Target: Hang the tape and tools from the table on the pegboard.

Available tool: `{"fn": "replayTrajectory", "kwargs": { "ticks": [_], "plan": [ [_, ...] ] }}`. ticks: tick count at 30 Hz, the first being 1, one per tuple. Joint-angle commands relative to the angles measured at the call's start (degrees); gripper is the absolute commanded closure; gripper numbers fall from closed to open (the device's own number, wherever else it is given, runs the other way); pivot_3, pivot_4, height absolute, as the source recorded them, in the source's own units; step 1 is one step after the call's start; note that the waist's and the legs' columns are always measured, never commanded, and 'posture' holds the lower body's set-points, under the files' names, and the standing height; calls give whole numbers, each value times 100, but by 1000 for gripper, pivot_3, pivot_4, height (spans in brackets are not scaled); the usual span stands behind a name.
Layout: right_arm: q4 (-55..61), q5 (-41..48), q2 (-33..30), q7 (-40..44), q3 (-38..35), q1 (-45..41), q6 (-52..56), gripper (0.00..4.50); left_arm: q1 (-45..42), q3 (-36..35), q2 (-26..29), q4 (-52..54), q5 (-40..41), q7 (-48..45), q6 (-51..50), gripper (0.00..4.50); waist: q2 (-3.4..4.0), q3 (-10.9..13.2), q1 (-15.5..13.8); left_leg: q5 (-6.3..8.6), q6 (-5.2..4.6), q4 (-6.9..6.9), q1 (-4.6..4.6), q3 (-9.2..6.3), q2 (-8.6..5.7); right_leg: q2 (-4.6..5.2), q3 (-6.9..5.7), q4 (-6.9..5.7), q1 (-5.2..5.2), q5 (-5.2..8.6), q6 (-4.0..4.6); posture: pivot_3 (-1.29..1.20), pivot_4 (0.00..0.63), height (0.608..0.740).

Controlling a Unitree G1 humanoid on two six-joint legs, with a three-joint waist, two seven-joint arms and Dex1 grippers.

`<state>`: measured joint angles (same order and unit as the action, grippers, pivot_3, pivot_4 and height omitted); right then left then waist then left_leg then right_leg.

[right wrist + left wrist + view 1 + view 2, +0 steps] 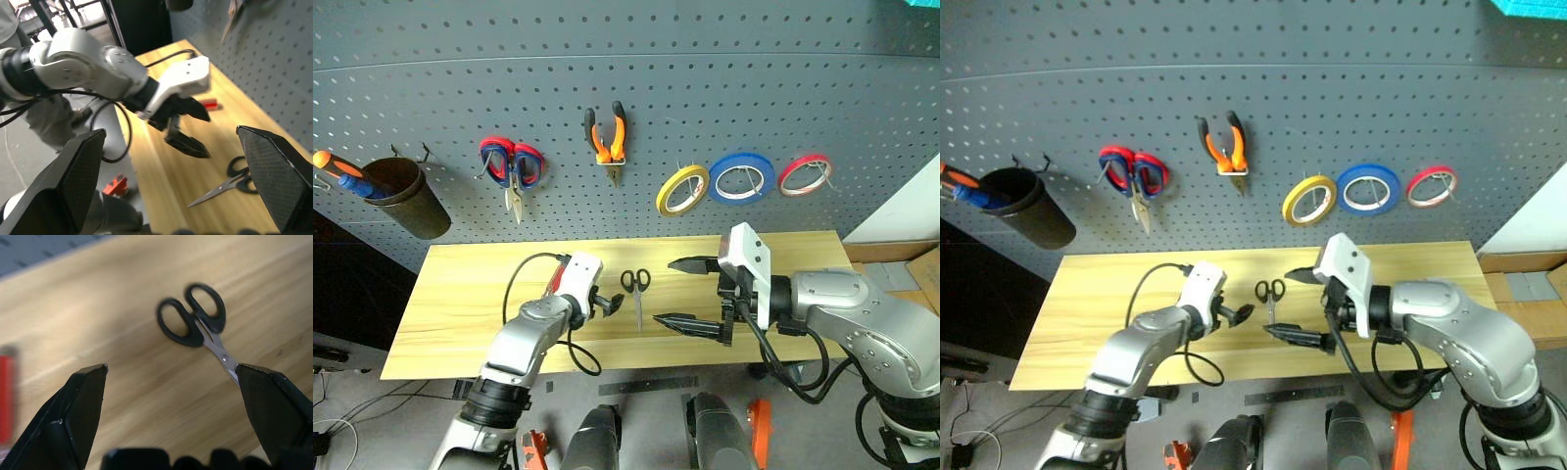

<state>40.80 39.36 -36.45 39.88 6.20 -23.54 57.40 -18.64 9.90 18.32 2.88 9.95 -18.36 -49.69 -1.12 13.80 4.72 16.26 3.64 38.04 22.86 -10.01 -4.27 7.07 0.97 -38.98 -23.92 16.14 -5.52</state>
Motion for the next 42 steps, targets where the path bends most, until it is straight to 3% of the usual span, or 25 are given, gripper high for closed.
{"fn": "replayTrajectory", "kwargs": {
  "ticks": [1,11,24,28,35,38,42],
  "plan": [
    [182,-12,-181,108,5,60,-208,49,-136,174,-479,-307,-180,305,33,0,-3,1,-8,0,0,0,1,0,0,1,-1,0,0,0,0,-115,269,740],
    [175,15,-484,247,8,196,-364,49,-312,138,-1755,-1139,-603,1251,133,0,-20,12,-15,3,-5,1,-1,12,1,3,2,3,4,-1,-1,-138,278,740],
    [131,112,-613,297,-54,162,-370,49,-630,-832,-1945,-1987,-567,1788,124,0,-25,14,-11,5,-8,2,-30,14,2,3,0,10,40,-1,-6,-149,282,740],
    [79,230,-676,374,-112,173,-290,0,-576,-743,-1964,-1966,-560,1649,62,819,-25,15,-13,6,-10,2,-38,13,2,3,-1,14,51,-1,-8,-154,283,740],
    [-606,-651,-873,-220,233,22,-167,0,-557,-770,-1857,-1945,-562,1514,-14,3302,-25,14,-17,6,-11,2,-47,13,2,3,0,17,60,-2,-10,-158,285,740],
    [-810,-1047,-1134,-3,419,126,-522,0,-582,-807,-1771,-1976,-576,1481,-12,4351,-25,15,-16,6,-11,1,-47,13,1,3,0,18,60,-2,-11,-155,285,740],
    [-863,-1322,-1317,273,629,196,-805,0,-593,-819,-1722,-2008,-598,1478,16,4430,-25,15,-17,7,-12,-4,-46,15,2,3,0,32,62,-2,-12,-151,285,740]
  ]
}}
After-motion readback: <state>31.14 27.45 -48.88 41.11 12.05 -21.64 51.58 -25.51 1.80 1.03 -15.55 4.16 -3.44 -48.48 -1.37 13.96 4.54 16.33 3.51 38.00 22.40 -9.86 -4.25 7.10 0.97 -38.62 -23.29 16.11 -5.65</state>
